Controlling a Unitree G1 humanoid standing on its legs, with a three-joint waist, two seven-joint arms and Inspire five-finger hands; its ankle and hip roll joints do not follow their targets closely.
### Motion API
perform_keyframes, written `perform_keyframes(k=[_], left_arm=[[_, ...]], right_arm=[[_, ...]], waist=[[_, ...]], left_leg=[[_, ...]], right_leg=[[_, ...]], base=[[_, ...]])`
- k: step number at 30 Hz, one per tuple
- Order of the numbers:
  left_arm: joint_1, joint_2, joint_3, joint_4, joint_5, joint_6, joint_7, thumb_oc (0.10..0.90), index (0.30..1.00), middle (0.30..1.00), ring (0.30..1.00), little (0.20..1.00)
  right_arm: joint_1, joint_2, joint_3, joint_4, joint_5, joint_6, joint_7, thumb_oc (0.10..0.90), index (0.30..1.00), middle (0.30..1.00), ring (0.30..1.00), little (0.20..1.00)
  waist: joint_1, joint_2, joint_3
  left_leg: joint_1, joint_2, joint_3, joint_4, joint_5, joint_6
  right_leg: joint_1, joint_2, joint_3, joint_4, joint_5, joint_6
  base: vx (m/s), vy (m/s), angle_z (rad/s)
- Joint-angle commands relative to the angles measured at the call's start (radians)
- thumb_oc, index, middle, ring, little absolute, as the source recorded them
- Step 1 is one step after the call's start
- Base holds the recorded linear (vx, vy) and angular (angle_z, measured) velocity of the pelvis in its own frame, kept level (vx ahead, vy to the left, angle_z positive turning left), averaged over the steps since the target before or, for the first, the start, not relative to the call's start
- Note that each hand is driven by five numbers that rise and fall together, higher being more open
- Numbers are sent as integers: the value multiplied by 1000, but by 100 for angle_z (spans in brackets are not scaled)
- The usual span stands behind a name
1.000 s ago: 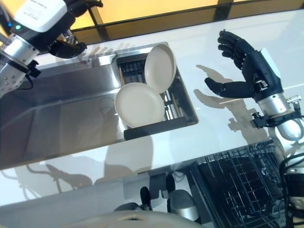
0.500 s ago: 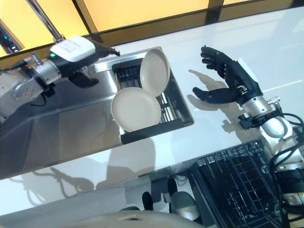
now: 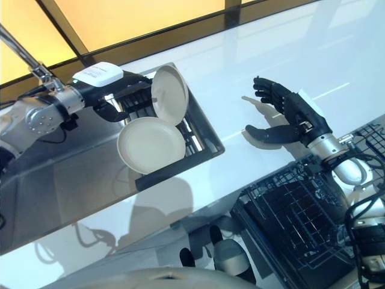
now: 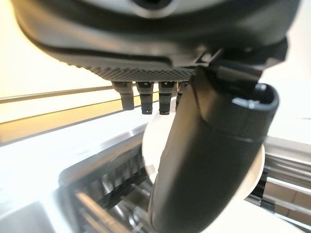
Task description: Pick up plates and place into dishwasher.
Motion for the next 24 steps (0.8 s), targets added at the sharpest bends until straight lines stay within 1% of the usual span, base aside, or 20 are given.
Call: perform_keyframes(k=[1,3,4,10,11,13,14,15,16,17,19,22,24], left_arm=[[-147,-1,-5,75,-12,-35,64,800,900,900,900,900],[-157,2,-25,76,-7,-46,59,800,900,900,900,900],[-160,15,-49,60,16,-63,45,800,900,900,900,900],[-153,60,-83,6,46,-98,35,800,900,900,900,900],[-153,96,-104,-22,56,-125,32,800,900,900,900,900],[-144,144,-113,-77,61,-144,29,800,900,900,900,900],[-144,144,-113,-77,61,-144,29,800,900,900,900,900],[-144,161,-118,-94,55,-149,28,800,900,900,900,900],[-139,198,-117,-145,53,-148,12,800,900,900,900,900],[-138,199,-115,-147,53,-147,11,800,900,900,900,900],[-116,246,-96,-193,61,-154,19,800,900,900,900,900],[-93,283,-65,-223,82,-164,16,800,900,900,900,900],[-90,303,-61,-246,78,-155,15,800,900,900,900,900]], right_arm=[[-60,-67,-132,-79,47,-81,-4,800,900,900,900,900],[-63,-70,-131,-76,53,-77,-4,800,900,900,900,900],[-62,-72,-131,-75,49,-71,-8,800,900,900,900,900],[-35,-71,-148,-82,48,-70,-6,800,900,900,900,900],[-16,-73,-158,-85,47,-71,-12,800,900,900,900,900],[2,-74,-171,-88,46,-72,-21,800,900,900,900,900],[2,-74,-171,-88,46,-72,-21,800,900,900,900,900],[5,-73,-172,-88,44,-73,-26,800,900,900,900,900],[15,-70,-174,-92,38,-76,-35,800,900,900,900,900],[16,-70,-174,-92,37,-76,-35,800,900,900,900,900],[23,-69,-178,-96,39,-78,-37,800,900,900,900,900],[22,-68,-183,-101,44,-75,-26,800,900,900,900,900],[16,-67,-177,-105,44,-69,-30,800,900,900,900,900]], waist=[[19,6,-96],[17,6,-94],[17,9,-90],[21,16,-86],[25,19,-85],[35,24,-83],[35,24,-83],[39,26,-82],[51,30,-81],[50,30,-81],[67,34,-81],[82,37,-82],[90,40,-83]], left_leg=[[-33,-27,58,27,-57,10],[-34,-27,58,29,-58,10],[-32,-28,59,32,-62,11],[-29,-30,57,34,-66,11],[-28,-30,52,36,-66,10],[-28,-31,43,37,-66,8],[-28,-31,43,37,-66,8],[-27,-32,39,37,-66,8],[-26,-34,29,35,-65,7],[-26,-34,29,35,-65,7],[-26,-36,14,32,-62,5],[-27,-37,1,32,-60,3],[-27,-39,-7,29,-58,2]], right_leg=[[-18,-27,-8,82,-91,157],[-19,-28,-8,82,-90,157],[-19,-30,-9,83,-92,158],[-12,-34,-16,77,-91,159],[-9,-35,-20,75,-91,160],[-4,-36,-27,71,-91,159],[-4,-36,-27,71,-91,159],[-2,-35,-30,69,-91,158],[4,-35,-39,65,-91,156],[5,-35,-39,64,-91,156],[11,-36,-53,60,-93,154],[17,-37,-66,58,-95,152],[21,-37,-74,57,-97,150]], base=[[26,5,-9],[21,2,-16],[32,2,-15],[5,0,-1],[0,0,0],[0,0,0],[-5,0,9],[-5,2,11],[-5,1,18],[-11,0,15],[-21,1,13],[-9,0,2],[-29,-9,6]])
